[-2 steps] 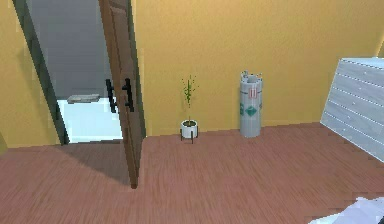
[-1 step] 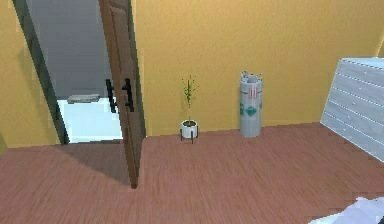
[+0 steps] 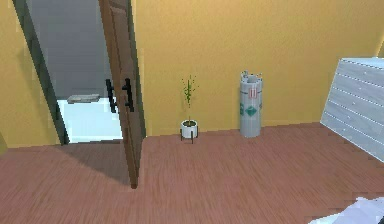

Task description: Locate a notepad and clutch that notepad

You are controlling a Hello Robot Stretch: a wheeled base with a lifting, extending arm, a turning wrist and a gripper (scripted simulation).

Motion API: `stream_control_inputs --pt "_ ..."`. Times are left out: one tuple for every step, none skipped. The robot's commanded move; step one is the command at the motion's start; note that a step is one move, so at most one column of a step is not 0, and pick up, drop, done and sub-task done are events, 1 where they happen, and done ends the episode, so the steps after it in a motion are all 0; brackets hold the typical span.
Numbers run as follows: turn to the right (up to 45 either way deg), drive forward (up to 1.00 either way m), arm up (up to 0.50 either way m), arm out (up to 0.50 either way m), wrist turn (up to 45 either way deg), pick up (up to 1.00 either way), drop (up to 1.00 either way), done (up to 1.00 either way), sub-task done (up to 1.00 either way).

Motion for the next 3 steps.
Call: stream_control_inputs --pt "0.0 0.0 -0.1 0.0 0.0 0.0 0.0 0.0 0.0" --pt "0.0 0.0 0.1 0.0 0.0 0.0 0.0 0.0 0.0" --pt "0.0 0.0 0.34 0.0 0.0 0.0 0.0 0.0 0.0"
